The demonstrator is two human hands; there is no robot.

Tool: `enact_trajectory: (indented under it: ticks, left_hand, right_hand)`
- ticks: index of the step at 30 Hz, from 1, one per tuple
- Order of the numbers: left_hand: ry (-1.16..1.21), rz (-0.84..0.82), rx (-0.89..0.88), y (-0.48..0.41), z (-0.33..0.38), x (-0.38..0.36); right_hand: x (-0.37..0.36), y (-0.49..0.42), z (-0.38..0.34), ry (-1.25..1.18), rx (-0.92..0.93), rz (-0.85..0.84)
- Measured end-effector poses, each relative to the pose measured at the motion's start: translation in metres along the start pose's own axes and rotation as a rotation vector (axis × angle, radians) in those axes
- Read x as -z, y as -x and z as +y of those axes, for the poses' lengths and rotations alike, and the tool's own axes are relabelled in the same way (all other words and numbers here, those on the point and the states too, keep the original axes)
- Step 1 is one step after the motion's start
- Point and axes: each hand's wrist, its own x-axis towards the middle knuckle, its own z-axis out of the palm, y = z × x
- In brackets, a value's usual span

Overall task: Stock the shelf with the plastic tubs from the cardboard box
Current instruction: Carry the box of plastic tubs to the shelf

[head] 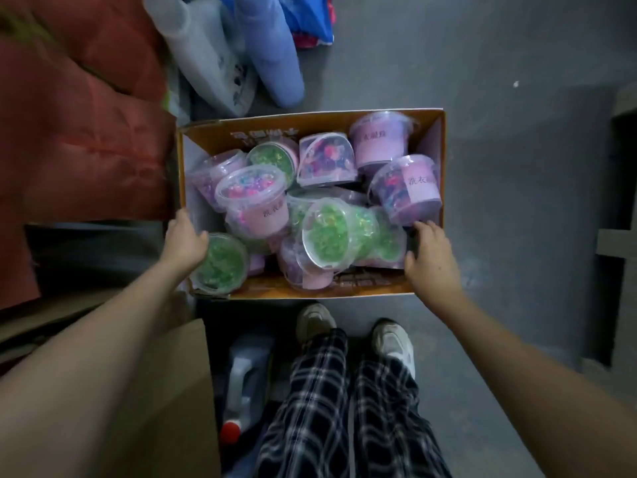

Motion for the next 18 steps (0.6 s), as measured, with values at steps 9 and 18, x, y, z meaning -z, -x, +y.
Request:
enact_trajectory:
  ticks: [9, 18]
  left_hand:
    - [0.106, 0.131, 0.045, -0.045, -0.01, -0.012]
    - [0.082, 0.123, 0.074, -0.062, -0.012, -0.018]
  right_hand:
    - [-0.011, -0.031, 0.01, -0.109, -0.117, 0.357]
    - [-0.002, -0.062, 0.018, -0.126, -0.357, 0.08]
